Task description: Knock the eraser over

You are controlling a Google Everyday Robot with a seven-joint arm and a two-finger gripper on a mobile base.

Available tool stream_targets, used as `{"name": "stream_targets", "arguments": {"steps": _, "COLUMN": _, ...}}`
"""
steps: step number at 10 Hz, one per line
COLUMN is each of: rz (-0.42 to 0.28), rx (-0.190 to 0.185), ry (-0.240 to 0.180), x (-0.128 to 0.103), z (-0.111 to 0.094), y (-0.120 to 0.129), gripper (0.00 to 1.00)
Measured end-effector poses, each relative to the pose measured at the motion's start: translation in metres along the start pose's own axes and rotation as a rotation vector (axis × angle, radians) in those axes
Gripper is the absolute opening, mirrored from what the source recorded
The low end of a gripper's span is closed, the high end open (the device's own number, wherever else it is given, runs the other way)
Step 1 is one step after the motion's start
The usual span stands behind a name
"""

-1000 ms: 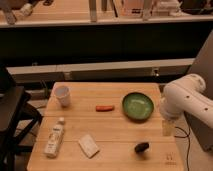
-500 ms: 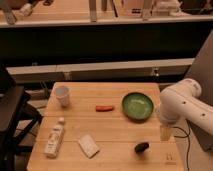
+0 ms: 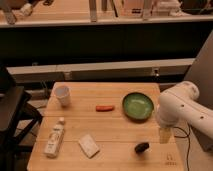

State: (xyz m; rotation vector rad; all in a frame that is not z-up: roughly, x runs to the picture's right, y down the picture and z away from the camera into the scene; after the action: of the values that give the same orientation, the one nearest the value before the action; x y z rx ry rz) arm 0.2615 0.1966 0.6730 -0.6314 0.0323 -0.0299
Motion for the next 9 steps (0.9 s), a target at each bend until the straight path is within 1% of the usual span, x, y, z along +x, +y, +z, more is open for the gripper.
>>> {"name": "stream_targets", "arguments": {"steps": 9, "rz": -0.035, "rx": -0.013, "ry": -0.005, "x": -0.013, "z": 0.008, "y": 0.016, "gripper": 0.80}}
